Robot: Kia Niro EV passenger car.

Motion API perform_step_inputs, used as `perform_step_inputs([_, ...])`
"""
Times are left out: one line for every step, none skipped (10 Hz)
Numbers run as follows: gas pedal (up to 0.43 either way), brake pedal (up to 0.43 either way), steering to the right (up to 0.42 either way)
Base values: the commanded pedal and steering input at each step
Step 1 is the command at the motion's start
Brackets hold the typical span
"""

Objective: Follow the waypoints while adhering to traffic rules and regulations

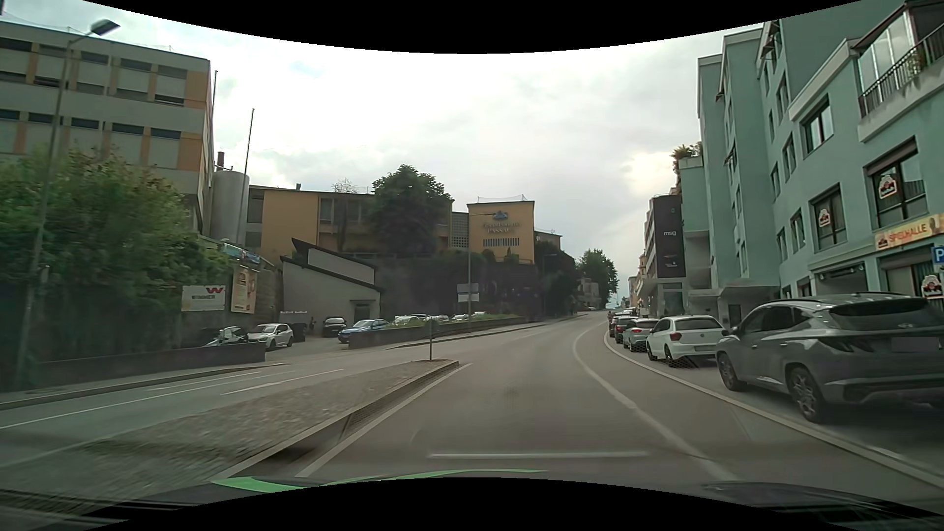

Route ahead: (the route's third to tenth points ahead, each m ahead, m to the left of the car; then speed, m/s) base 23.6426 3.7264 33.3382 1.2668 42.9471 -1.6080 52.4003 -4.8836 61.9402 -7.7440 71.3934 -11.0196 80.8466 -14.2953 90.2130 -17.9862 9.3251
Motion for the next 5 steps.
perform_step_inputs([0.331,0.000,0.065])
perform_step_inputs([0.331,0.000,0.060])
perform_step_inputs([0.331,0.000,0.055])
perform_step_inputs([0.331,0.000,0.053])
perform_step_inputs([0.331,0.000,0.050])
